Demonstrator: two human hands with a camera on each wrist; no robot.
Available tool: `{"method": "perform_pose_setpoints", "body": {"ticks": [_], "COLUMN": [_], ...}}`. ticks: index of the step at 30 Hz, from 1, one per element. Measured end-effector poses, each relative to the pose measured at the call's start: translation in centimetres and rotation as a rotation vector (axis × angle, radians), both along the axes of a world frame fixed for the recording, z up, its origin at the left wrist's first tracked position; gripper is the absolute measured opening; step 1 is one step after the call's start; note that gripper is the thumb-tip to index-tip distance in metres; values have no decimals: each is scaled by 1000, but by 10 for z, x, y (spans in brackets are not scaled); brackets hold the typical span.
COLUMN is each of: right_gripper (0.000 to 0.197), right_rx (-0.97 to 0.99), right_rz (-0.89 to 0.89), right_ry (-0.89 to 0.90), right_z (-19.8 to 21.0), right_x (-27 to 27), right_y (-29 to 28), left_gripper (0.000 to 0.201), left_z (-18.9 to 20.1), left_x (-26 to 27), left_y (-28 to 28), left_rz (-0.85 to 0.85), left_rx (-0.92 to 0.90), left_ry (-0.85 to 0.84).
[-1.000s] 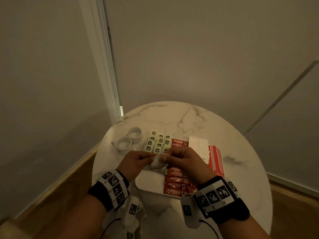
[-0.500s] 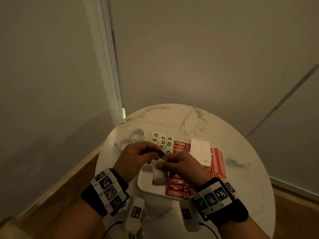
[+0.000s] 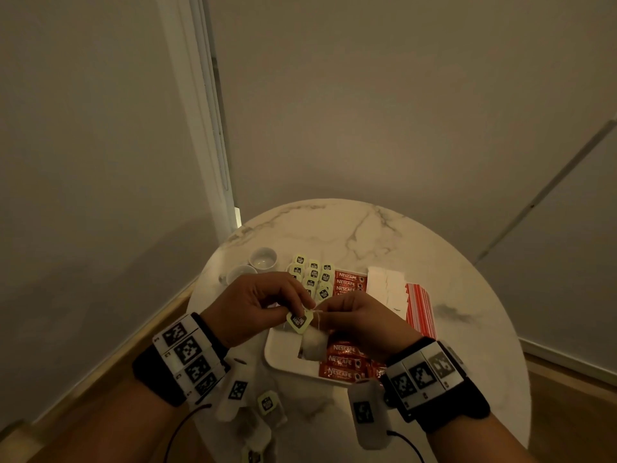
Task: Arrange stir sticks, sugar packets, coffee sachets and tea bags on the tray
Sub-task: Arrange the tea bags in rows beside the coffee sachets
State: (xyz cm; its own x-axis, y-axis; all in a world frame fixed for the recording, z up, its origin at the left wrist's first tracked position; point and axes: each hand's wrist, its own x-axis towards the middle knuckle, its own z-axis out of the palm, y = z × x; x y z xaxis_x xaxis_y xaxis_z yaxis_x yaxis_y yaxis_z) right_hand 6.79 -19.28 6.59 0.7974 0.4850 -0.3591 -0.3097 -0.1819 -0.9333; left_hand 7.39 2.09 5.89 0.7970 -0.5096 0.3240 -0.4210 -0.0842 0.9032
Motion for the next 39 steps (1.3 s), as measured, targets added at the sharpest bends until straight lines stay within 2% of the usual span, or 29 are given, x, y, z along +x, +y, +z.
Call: {"method": "perform_pose_setpoints", "body": {"ticks": [4, 8, 11, 14, 16, 19, 20, 23, 26, 31, 36, 39], "right_gripper": [18, 22, 23, 23, 24, 25, 26, 26, 26, 21, 11, 13], "right_rx": [34, 22, 4, -6, 1, 11, 15, -1, -30, -19, -128, -119], "right_rz": [20, -35, -33, -59, -98, -141, -143, -142, -164, -228, -239, -276], "right_ry": [52, 101, 89, 67, 49, 33, 22, -22, -34, -32, -213, -296], "right_z": [1, 0, -1, -2, -3, -2, -1, -1, -5, -11, -16, -18], "right_x": [0, 1, 1, -1, -2, -3, -3, -3, -3, -1, 3, 5], "right_y": [1, 3, 2, 4, 6, 9, 11, 13, 14, 14, 13, 13], "left_gripper": [18, 19, 12, 15, 22, 31, 29, 16, 3, 4, 11, 12], "left_z": [-1, -9, -14, -18, -22, -22, -23, -25, -28, -31, -33, -36], "left_x": [-1, 0, 0, -1, -4, -9, -9, -11, -9, -7, -9, -9], "left_y": [-1, -2, -4, -6, -8, -15, -18, -23, -23, -23, -28, -28], "left_rz": [10, 42, 72, 121, 171, 276, 317, 352, 411, 469, 468, 495], "left_rx": [11, 55, 125, 139, 53, -217, -206, -70, -20, -18, -130, -193], "left_ry": [-75, -134, -203, -219, -61, 368, 429, 409, 338, 345, 440, 452]}}
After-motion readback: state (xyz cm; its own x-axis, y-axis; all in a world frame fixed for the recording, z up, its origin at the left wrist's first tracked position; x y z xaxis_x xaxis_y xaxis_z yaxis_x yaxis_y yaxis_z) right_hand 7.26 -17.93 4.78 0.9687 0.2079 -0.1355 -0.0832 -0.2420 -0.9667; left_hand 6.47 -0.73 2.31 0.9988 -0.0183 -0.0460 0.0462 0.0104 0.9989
